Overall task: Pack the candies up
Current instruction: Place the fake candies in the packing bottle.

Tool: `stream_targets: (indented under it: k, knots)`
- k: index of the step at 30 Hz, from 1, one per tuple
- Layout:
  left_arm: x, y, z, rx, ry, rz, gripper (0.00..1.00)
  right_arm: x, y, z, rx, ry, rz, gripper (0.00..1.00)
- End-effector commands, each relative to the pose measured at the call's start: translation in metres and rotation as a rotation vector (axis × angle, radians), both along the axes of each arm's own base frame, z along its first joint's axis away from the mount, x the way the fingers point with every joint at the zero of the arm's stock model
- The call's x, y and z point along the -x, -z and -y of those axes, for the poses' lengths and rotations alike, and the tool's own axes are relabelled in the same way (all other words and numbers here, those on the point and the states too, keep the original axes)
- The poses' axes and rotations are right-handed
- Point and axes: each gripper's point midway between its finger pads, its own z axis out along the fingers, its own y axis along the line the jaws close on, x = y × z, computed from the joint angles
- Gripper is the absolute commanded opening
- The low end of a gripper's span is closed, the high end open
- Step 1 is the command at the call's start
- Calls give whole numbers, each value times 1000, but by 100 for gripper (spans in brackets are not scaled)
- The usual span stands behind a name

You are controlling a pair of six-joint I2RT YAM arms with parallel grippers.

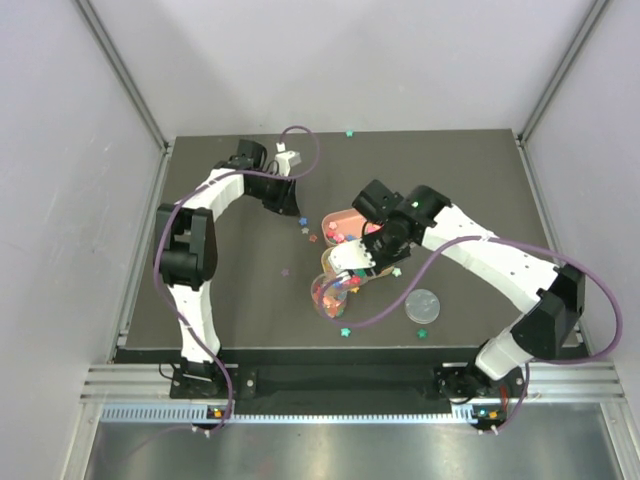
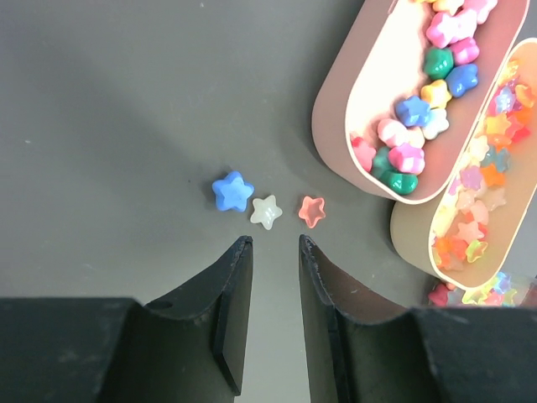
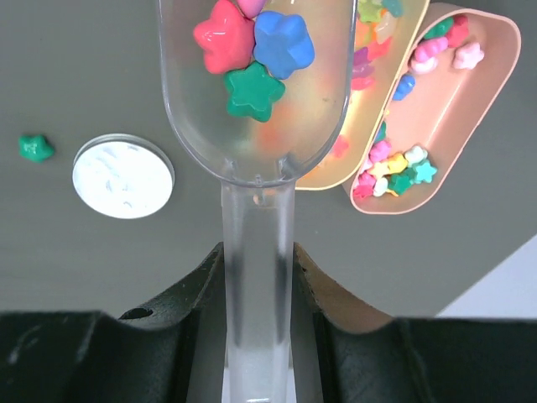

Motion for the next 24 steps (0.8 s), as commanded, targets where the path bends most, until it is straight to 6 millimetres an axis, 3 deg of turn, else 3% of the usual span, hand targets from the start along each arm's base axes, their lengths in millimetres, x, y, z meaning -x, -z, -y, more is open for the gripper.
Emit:
stream_targets:
  k: [1, 10, 24]
  knots:
    - [-7, -30, 2, 37, -2, 102, 34, -6, -12, 9, 123, 17, 121, 0]
    - [1, -34, 3, 69, -14, 110, 34, -21, -27, 11, 243, 30, 236, 0]
    - [4, -29, 5, 93, -17, 116, 34, -19, -39, 12, 313, -5, 300, 0]
